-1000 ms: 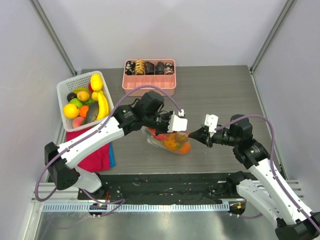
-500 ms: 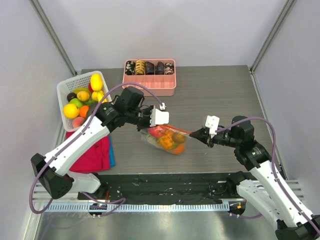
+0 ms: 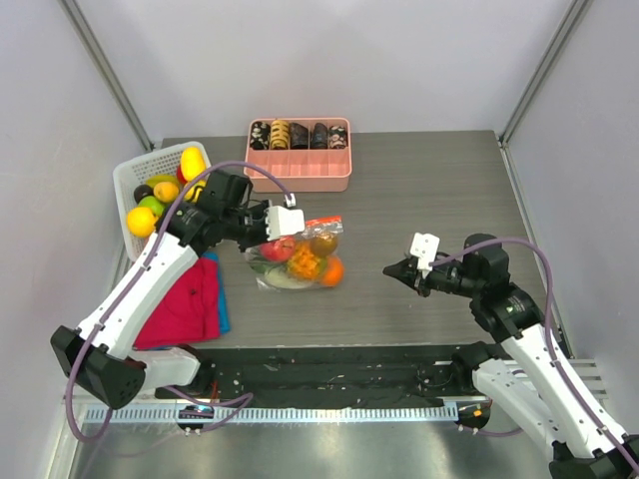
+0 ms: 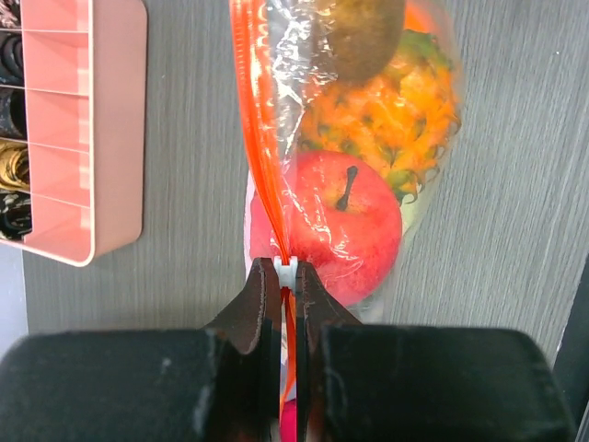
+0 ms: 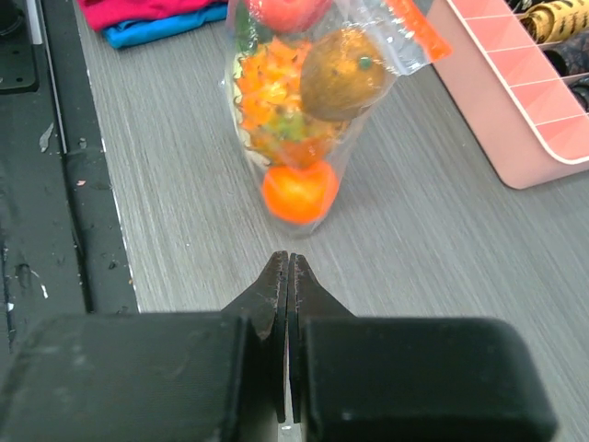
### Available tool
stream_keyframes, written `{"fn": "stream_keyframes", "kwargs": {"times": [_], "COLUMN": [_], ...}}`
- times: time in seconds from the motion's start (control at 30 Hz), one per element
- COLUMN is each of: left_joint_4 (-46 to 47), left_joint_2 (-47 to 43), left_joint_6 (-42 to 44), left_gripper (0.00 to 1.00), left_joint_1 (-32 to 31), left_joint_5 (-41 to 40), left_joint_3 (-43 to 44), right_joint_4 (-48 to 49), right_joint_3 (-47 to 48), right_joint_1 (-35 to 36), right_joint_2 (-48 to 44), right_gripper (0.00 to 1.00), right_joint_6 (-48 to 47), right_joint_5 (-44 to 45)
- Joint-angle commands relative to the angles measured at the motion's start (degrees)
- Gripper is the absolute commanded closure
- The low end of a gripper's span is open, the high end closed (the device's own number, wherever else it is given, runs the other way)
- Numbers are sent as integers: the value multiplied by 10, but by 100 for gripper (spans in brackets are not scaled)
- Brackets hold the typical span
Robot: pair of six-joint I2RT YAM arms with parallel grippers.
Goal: Place the food in the zip-top bag and seal the zipper
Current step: Zip the zipper food storage bag at the center of the board.
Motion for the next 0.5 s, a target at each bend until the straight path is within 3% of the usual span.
{"fn": "stream_keyframes", "kwargs": {"times": [0.0,0.07,0.1,0.17,0.2,0.37,0.47], "left_joint_4": [-13,11,17,24,28,49,57], "left_joint_2": [-24,-29,-29,-22,-20,-1,15], "left_joint_6": [20,-2,-7,-17,-23,-50,-66], "left_gripper": [100,100,100,100,100,100,100], "left_joint_1": [7,2,-4,-24,-37,-86,-112], "left_joint_5": [39,65,67,71,72,58,53], "left_joint_3": [10,14,18,32,36,56,67], "right_joint_4": [7,13,16,38,42,78,79], "right_joint_3": [48,64,82,100,121,174,195], "right_joint_1": [0,-1,0,1,0,28,71], "right_joint_2": [30,52,63,96,106,188,226], "right_gripper": [82,59,41,25,6,6,13], "right_joint_6": [3,1,2,17,17,47,49], "right_joint_5": [-16,-28,-33,-52,-63,-89,-75]}}
